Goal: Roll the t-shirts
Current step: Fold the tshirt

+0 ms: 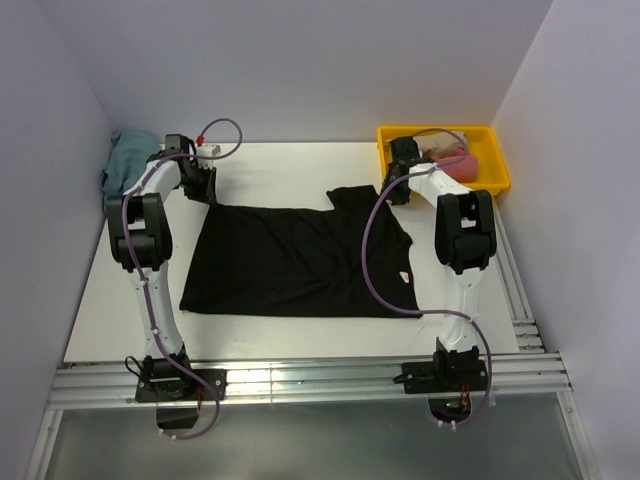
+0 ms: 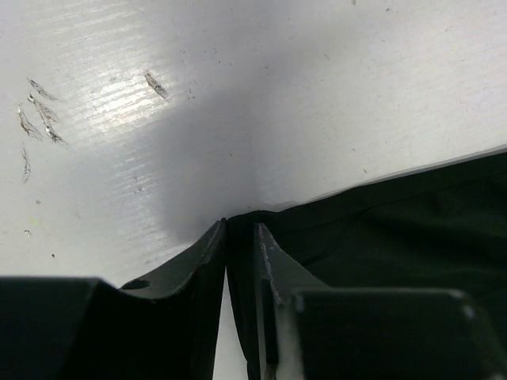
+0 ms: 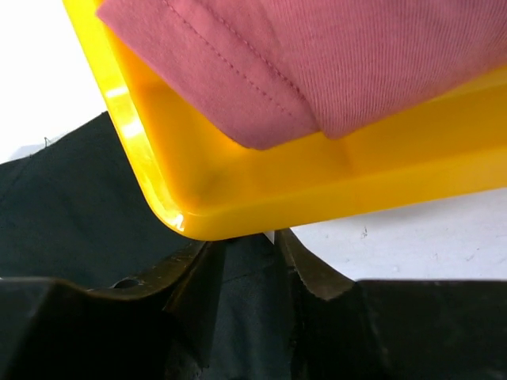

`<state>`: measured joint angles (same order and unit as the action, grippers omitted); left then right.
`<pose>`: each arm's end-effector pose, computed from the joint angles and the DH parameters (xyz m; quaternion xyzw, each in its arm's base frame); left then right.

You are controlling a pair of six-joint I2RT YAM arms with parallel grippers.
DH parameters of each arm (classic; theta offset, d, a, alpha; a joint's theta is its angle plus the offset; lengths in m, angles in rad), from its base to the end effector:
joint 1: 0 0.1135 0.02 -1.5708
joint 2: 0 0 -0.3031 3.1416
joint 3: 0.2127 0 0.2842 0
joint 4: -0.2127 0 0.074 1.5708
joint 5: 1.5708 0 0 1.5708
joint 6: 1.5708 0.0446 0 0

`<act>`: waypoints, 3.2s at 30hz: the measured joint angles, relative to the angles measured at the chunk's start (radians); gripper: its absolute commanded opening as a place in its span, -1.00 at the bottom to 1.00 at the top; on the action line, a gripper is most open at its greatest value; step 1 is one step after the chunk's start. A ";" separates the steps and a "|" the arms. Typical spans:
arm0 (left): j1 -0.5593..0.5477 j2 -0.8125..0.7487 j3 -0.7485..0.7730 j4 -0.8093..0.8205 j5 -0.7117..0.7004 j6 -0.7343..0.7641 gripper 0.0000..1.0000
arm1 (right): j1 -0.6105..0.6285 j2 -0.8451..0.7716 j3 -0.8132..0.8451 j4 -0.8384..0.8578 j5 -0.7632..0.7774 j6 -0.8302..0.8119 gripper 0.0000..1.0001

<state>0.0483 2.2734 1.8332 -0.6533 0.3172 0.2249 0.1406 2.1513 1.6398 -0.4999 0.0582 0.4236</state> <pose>0.5462 0.0125 0.1773 0.1218 0.9524 -0.1202 0.2521 0.5160 0.0704 0.1828 0.1434 0.9500 0.0500 0.2728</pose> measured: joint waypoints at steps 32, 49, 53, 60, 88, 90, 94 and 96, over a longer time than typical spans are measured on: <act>-0.011 -0.044 -0.032 0.009 -0.031 -0.006 -0.99 | 0.001 -0.063 -0.006 -0.004 -0.004 -0.012 -1.00; -0.011 -0.225 -0.129 -0.024 -0.035 0.029 -0.99 | 0.011 -0.291 -0.231 0.026 0.005 0.006 -1.00; -0.011 -0.303 -0.199 -0.049 -0.035 0.056 -0.99 | 0.019 -0.381 -0.309 0.029 0.006 0.015 -1.00; -0.009 -0.417 -0.288 -0.091 -0.033 0.102 -0.99 | 0.036 -0.557 -0.433 0.040 0.015 0.033 -1.00; 0.014 -0.577 -0.549 -0.137 -0.027 0.174 -0.99 | 0.071 -0.823 -0.816 0.034 0.039 0.107 -1.00; 0.018 -0.577 -0.548 -0.138 -0.027 0.174 -0.99 | 0.071 -0.827 -0.816 0.034 0.039 0.111 -1.00; 0.023 -0.577 -0.537 -0.143 -0.027 0.174 -0.99 | 0.071 -0.837 -0.811 0.028 0.039 0.111 -1.00; 0.024 -0.577 -0.526 -0.145 -0.027 0.174 -0.99 | 0.071 -0.842 -0.805 0.021 0.039 0.112 -1.00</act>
<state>0.0719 1.6962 1.3067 -0.7982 0.2901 0.3985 0.2119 1.3090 0.8349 -0.4786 0.0971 0.5354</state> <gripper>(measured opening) 0.012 0.007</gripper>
